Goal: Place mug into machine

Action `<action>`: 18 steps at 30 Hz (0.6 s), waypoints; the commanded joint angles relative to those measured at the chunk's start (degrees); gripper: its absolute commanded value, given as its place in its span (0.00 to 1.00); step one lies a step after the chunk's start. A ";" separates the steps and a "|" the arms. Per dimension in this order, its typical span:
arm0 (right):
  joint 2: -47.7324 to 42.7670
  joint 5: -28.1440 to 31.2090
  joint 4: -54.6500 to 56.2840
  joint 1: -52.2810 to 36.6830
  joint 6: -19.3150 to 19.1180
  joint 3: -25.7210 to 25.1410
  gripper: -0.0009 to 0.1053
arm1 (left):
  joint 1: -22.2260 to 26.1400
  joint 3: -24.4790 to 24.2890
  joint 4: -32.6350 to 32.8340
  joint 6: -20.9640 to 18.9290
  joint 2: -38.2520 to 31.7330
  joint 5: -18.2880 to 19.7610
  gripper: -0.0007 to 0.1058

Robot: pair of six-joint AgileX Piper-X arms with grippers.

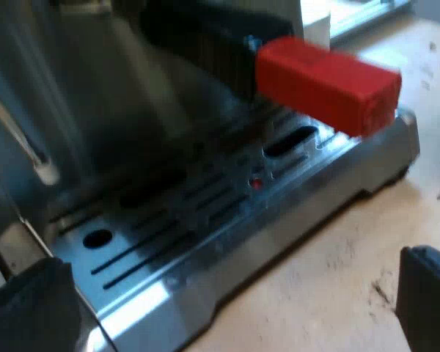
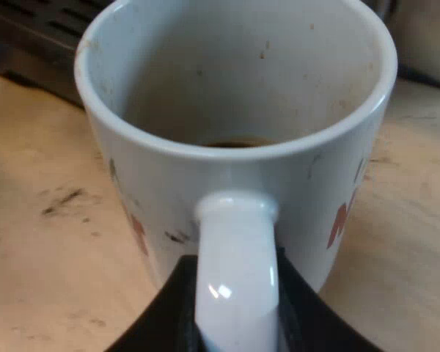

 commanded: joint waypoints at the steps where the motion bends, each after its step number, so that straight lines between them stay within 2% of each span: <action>1: -0.76 3.49 -2.43 5.34 3.18 -1.32 0.01 | -0.32 0.86 -3.17 -0.05 -0.25 -0.88 0.84; 5: -0.19 6.54 -4.24 10.45 3.89 -1.19 0.01 | -0.32 0.98 -4.56 -0.22 -0.25 -0.69 0.84; 7: 1.45 9.24 -7.58 13.81 7.57 -0.80 0.01 | -0.32 0.98 -4.55 -1.11 -0.25 -0.44 0.84; 10: 4.73 11.76 -12.59 16.90 7.86 -0.55 0.01 | -0.32 0.98 -4.55 -2.27 -0.25 -0.47 0.84; 12: 7.12 11.81 -15.70 18.21 7.86 -0.55 0.01 | -0.32 0.98 -4.55 -2.27 -0.25 -0.47 0.84; 15: 12.08 12.14 -19.56 19.88 10.45 -0.55 0.01 | -0.32 0.98 -4.55 -2.27 -0.25 -0.47 0.84; 18: 15.37 12.12 -23.59 20.56 10.74 -0.55 0.01 | -0.32 0.98 -4.55 -2.27 -0.25 -0.47 0.84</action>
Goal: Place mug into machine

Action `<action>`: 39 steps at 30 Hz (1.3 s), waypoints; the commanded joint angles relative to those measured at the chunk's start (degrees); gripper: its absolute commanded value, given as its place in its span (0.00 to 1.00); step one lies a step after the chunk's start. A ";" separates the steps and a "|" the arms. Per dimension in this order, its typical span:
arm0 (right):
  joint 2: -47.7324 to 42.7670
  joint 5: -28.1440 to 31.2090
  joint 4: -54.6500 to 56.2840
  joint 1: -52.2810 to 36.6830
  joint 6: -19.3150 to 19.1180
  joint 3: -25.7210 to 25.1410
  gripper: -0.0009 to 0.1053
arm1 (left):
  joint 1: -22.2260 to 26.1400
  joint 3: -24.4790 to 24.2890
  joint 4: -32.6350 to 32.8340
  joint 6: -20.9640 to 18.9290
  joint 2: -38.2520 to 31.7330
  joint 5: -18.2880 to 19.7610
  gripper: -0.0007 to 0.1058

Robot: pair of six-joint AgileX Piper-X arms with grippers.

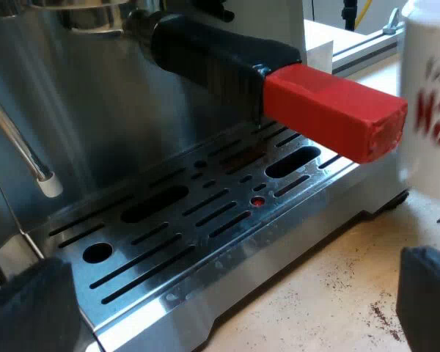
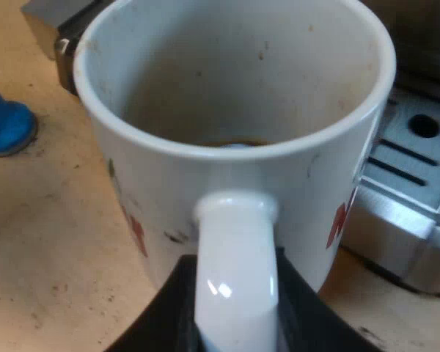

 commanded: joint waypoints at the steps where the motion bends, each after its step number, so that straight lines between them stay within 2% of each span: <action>1: 1.74 0.70 -6.43 0.48 0.31 -0.71 0.01 | -0.32 -0.16 -1.07 -0.66 -0.25 -0.33 0.84; 4: 3.66 0.70 -9.12 0.85 0.31 -0.71 0.01 | -0.32 -0.16 -1.07 -0.66 -0.25 -0.33 0.84; 5: 10.34 3.73 -17.23 0.83 1.84 -0.95 0.01 | -0.32 -0.16 -1.07 -0.66 -0.25 -0.33 0.84; 15: 22.50 4.85 -27.61 0.83 1.56 -2.59 0.01 | -0.32 -0.16 -1.07 -0.66 -0.25 0.09 0.84; 19: 26.08 7.14 -32.16 0.83 0.78 -3.37 0.01 | -0.32 -0.16 -1.07 -0.66 -0.25 1.05 0.84; 22: 28.70 7.15 -33.26 0.83 0.57 -4.89 0.01 | -0.32 -0.16 -1.07 -0.66 -0.25 1.07 0.84; 25: 31.15 7.15 -33.65 0.83 -1.80 -6.55 0.01 | -0.32 -0.16 -1.07 -0.66 -0.25 1.07 0.84; 39: 40.15 7.09 -36.61 0.83 -1.86 -13.13 0.01 | -0.32 -0.16 -1.07 -0.66 -0.25 1.07 0.84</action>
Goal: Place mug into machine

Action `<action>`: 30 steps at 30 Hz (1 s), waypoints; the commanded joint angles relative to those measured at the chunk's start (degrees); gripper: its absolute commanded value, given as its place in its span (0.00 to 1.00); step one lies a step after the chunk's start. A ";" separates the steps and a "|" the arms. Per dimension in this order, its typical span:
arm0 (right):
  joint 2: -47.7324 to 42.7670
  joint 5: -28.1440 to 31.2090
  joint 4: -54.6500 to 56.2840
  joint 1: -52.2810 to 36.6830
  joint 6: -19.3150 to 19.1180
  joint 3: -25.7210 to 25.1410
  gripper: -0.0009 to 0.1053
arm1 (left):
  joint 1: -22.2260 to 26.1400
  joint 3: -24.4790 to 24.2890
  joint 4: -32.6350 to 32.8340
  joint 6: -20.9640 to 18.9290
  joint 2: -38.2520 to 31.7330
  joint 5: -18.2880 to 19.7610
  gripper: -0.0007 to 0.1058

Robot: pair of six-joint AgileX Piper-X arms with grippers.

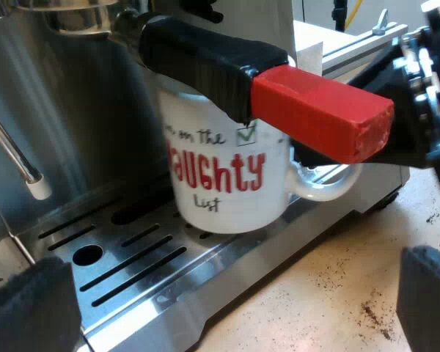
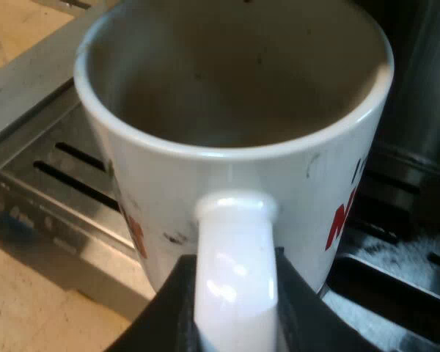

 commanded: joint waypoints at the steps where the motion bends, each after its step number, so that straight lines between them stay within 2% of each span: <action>1: 0.51 0.03 -3.32 0.01 -0.79 -2.37 0.01 | -0.32 -0.16 -1.00 -0.66 -0.25 0.08 0.84; 10: 2.03 0.03 -3.19 0.01 -0.79 -3.62 0.01 | -0.32 -0.16 -1.00 -0.66 -0.25 0.08 0.84; 13: 2.03 0.03 -2.84 0.01 -0.79 -3.62 0.10 | -0.32 -0.16 -1.00 -0.66 -0.25 0.08 0.84; 14: 2.03 0.03 -2.86 0.01 -0.79 -3.62 0.27 | -0.32 -0.16 -1.00 -0.66 -0.25 0.08 0.84; 16: 2.03 0.03 -2.86 0.01 -0.79 -3.62 0.33 | -0.32 -0.16 -1.00 -0.66 -0.25 0.08 0.84; 17: 2.03 0.03 -2.86 0.01 -0.79 -3.62 0.46 | -0.32 -0.16 -1.00 -0.66 -0.25 0.08 0.84; 18: 2.03 0.03 -2.86 0.01 -0.65 -3.62 0.48 | -0.32 -0.16 -1.00 -0.66 -0.25 0.08 0.84; 24: 1.91 0.03 -2.86 0.01 -0.46 -3.62 0.49 | -0.32 -0.16 -1.00 -0.66 -0.25 0.08 0.84; 27: -1.05 0.03 -1.82 0.01 -0.29 -2.78 0.49 | -0.32 -0.16 -1.00 -0.66 -0.25 0.08 0.84; 30: -3.20 0.03 0.23 0.01 4.41 -1.71 0.49 | -0.32 -0.16 -1.00 -0.66 -0.25 0.08 0.84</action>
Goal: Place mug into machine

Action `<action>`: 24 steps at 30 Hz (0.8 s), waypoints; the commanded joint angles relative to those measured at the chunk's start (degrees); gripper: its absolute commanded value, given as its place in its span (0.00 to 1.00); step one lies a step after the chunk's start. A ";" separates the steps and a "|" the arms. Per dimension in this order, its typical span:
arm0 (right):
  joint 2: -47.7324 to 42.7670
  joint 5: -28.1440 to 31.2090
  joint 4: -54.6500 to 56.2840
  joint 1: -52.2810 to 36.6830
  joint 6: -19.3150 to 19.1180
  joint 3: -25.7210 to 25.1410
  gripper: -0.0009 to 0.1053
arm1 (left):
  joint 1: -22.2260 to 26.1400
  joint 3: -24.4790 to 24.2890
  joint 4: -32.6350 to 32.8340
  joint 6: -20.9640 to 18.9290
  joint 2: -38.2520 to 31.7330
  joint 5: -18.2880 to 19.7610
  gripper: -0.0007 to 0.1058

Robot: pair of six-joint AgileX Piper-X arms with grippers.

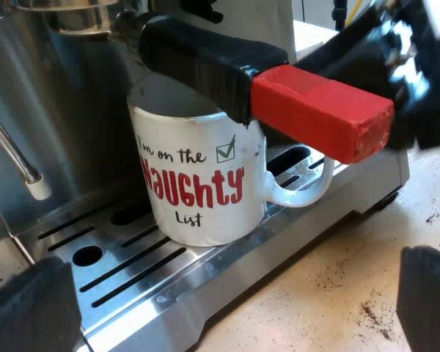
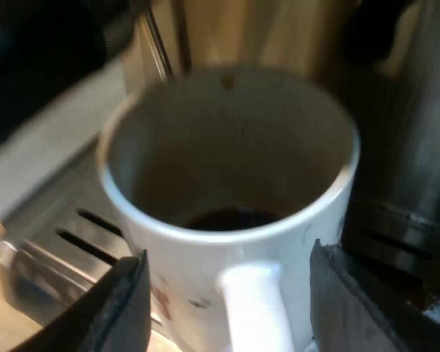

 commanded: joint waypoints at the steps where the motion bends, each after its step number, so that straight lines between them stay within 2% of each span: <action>1: -2.98 0.33 1.19 0.01 4.61 1.24 0.49 | -0.32 -0.16 -1.00 -0.66 -0.25 0.08 0.84; 4: -3.39 1.51 0.86 0.01 6.00 3.45 0.49 | -0.32 -0.16 -1.00 -0.66 -0.25 0.08 0.84; 10: -3.20 2.27 -0.54 0.01 5.77 6.86 0.49 | -0.32 -0.16 -1.00 -0.66 -0.25 0.08 0.84; 12: -2.75 2.51 -2.39 0.01 4.95 7.11 0.49 | -0.32 -0.16 -1.00 -0.66 -0.25 0.08 0.84; 18: 2.04 2.49 -15.20 0.01 -2.08 7.09 0.49 | -0.32 -0.16 -1.00 -0.66 -0.25 0.08 0.84; 24: 7.05 2.49 -21.80 0.01 -2.38 7.09 0.49 | -0.32 -0.16 -1.00 -0.66 -0.25 0.08 0.84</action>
